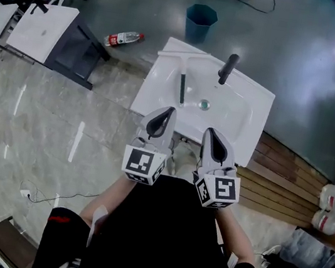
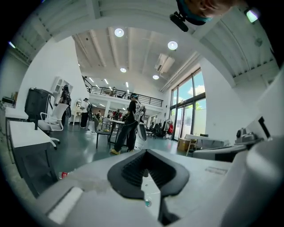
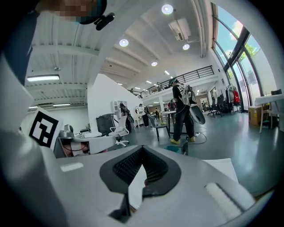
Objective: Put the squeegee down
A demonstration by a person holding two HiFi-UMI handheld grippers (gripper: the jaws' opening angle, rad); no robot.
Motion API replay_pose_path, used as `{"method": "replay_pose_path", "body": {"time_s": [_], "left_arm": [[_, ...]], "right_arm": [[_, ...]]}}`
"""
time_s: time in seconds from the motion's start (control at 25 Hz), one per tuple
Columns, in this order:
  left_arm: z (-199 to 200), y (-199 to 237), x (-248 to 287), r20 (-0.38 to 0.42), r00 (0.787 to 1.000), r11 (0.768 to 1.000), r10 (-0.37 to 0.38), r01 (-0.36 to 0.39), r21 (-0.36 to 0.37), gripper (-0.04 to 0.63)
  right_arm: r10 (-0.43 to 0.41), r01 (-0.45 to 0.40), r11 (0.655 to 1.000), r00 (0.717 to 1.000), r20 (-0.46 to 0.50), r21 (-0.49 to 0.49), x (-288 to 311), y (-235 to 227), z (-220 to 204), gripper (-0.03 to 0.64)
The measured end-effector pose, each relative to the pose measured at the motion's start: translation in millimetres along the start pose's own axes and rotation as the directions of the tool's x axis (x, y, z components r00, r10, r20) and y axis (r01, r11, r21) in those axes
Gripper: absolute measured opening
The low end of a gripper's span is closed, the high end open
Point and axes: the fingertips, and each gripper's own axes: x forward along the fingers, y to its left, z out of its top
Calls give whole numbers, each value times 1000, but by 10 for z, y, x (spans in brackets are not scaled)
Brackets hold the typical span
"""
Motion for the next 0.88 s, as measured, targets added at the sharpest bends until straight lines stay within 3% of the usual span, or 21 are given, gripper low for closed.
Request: {"method": "replay_pose_path", "body": {"time_s": [0.36,0.88], "left_arm": [[405,-97,-336,105,994,998,-42,36,57,3],[446,-111,-412,129,992,998,-3,-6,68,3]], "right_arm": [[44,-36,998,984,172,-45,-154,274,504,2],[69,-58,996,981,182,-64,-248,316,559,2]]}}
